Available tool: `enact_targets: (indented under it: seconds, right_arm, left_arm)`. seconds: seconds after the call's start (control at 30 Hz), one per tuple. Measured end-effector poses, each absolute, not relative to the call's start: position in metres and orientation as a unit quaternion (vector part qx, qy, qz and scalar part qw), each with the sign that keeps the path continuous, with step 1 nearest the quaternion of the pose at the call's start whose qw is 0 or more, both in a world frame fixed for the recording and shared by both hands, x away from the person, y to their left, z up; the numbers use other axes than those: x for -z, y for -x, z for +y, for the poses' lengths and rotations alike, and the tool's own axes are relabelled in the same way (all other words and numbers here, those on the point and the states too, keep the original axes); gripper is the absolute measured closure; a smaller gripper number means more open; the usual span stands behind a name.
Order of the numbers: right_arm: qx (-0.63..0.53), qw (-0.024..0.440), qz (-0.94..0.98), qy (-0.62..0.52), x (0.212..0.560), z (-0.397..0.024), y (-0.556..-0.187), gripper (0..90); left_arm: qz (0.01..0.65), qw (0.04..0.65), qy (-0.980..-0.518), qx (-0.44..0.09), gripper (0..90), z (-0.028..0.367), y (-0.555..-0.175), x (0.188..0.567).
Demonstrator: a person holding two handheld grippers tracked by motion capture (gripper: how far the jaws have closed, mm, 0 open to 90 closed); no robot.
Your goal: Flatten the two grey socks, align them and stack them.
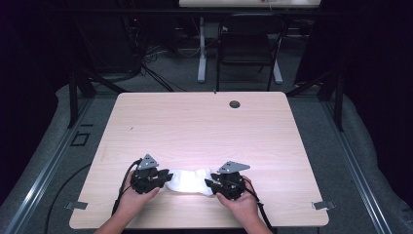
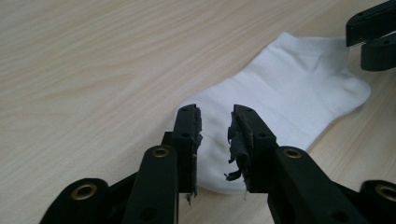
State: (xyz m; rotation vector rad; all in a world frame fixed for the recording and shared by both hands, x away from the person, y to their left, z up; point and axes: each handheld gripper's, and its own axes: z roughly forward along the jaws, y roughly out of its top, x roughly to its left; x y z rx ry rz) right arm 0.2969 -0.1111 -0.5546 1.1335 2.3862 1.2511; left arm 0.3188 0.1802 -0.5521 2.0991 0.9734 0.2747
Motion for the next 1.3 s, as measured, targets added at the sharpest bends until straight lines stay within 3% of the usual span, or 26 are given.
enact_targets:
  seconds: [0.37,1.3]
  right_arm:
    - [-0.397,0.107,0.823,-0.391,0.571,-0.107,-0.301,57.1]
    - [-0.389,0.113,0.824,-0.396,0.58,-0.108,-0.303,56.6]
  left_arm:
    - [0.384,0.371,-0.841,-0.09,59.4,0.174,-0.315,0.565]
    - [0.38,0.374,-0.841,-0.091,58.7,0.172,-0.317,0.574]
